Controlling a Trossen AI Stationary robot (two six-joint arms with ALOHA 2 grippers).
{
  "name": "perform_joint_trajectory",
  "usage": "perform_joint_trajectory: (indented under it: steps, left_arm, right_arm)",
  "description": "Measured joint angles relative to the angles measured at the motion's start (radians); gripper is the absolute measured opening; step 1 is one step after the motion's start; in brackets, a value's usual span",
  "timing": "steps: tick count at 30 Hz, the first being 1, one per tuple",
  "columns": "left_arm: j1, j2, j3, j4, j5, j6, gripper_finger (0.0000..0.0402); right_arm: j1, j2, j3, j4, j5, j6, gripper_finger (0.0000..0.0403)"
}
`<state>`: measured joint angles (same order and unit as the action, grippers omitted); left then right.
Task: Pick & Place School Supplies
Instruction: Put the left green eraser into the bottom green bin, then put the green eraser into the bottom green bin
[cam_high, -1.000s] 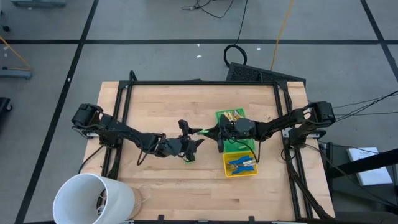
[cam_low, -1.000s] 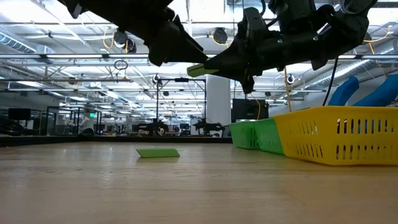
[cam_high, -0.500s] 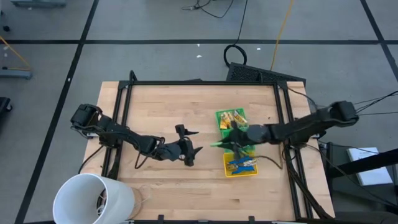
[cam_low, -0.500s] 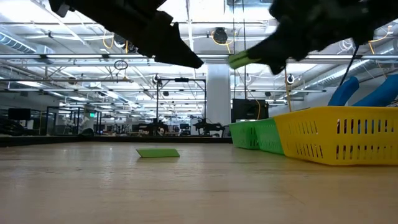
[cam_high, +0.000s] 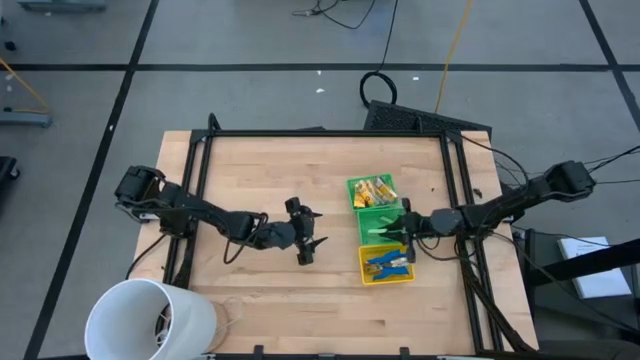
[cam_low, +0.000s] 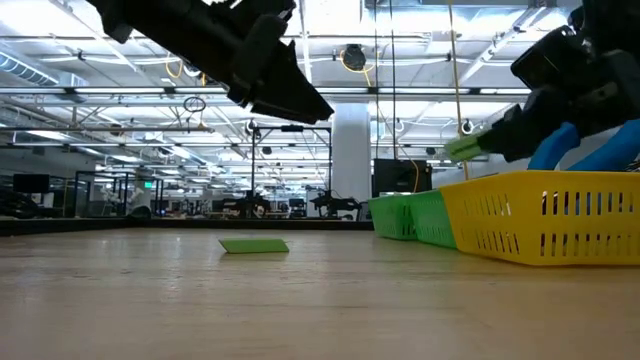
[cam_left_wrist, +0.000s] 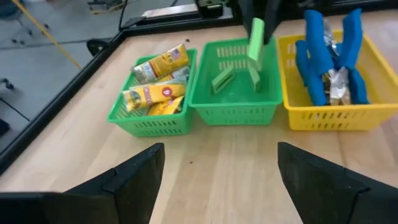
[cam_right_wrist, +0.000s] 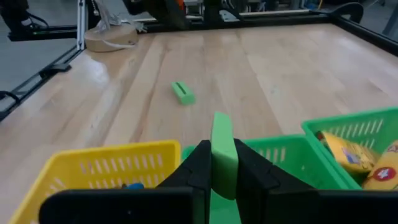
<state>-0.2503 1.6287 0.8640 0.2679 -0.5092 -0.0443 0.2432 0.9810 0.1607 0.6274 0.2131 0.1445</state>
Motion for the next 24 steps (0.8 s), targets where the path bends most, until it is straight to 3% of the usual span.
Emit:
perform_joint_trajectory:
  steps: [7,18,24]
  left_arm:
    - [0.038,0.000,0.000,0.011,0.055,-0.047,0.0310]
    - [0.053,0.001,0.000,-0.022,0.183,-0.096,0.0310]
    - [0.039,0.001,0.000,-0.187,0.221,-0.233,0.0310]
  right_arm:
    - [-0.001,-0.009,-0.034,0.011,0.024,0.005,0.0034]
    - [-0.001,-0.009,-0.034,-0.016,0.021,0.056,0.0115]
    - [-0.001,-0.015,-0.034,0.019,0.022,0.052,0.0151]
